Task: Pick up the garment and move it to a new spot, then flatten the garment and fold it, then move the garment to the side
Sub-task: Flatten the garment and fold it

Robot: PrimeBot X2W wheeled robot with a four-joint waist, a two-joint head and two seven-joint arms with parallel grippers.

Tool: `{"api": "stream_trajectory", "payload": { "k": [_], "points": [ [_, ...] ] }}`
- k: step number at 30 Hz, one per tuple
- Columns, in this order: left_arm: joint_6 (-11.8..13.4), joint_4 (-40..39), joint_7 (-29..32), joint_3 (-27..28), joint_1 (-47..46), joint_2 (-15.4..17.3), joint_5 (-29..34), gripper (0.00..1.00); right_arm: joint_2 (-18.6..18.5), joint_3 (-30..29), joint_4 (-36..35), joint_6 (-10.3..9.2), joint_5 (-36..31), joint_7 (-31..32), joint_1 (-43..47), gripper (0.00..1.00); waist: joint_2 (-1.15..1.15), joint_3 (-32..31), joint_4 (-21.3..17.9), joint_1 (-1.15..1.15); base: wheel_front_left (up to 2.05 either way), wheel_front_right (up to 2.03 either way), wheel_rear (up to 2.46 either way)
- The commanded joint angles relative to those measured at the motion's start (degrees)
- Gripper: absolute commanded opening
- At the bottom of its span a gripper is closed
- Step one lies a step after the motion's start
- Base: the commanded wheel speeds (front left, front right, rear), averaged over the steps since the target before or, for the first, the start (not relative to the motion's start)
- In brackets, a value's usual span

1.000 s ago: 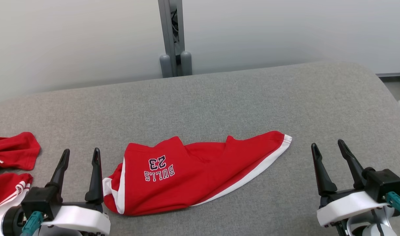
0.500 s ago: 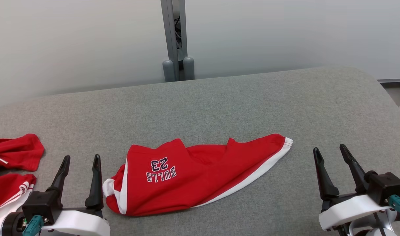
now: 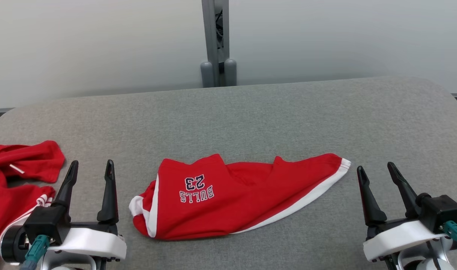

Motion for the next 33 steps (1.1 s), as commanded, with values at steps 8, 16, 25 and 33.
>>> {"api": "stream_trajectory", "payload": {
  "k": [8, 16, 25, 33],
  "points": [
    [-1.4, 0.7, -1.7, -0.8, -4.7, -1.5, 1.0, 1.0, -3.5, 6.3, 1.0, 0.03, 3.7, 1.0, -6.7, 1.0, 0.0, 3.4, 9.0, 0.0, 0.0, 0.0, 0.0],
    [-3.4, 1.7, -3.3, -2.0, -8.6, -4.1, 1.7, 1.0, -9.8, 20.6, 9.2, 0.02, 10.2, 4.0, -19.3, 1.0, 0.0, 6.9, 17.7, 0.0, 0.0, 0.0, 0.0],
    [-6.9, 4.9, -4.1, -2.7, -13.2, -7.4, 2.7, 1.0, -14.1, 39.1, 21.6, 0.02, 18.9, 6.3, -33.0, 1.0, 0.0, 9.4, 24.3, 0.0, 0.0, 0.0, 0.0],
    [-8.9, 6.9, -4.2, -2.1, -14.3, -9.9, 3.6, 1.0, -15.9, 53.0, 29.9, 0.01, 28.9, 9.8, -41.8, 1.0, 0.0, 10.9, 26.0, 0.0, 0.0, 0.0, 0.0]
  ]
}}
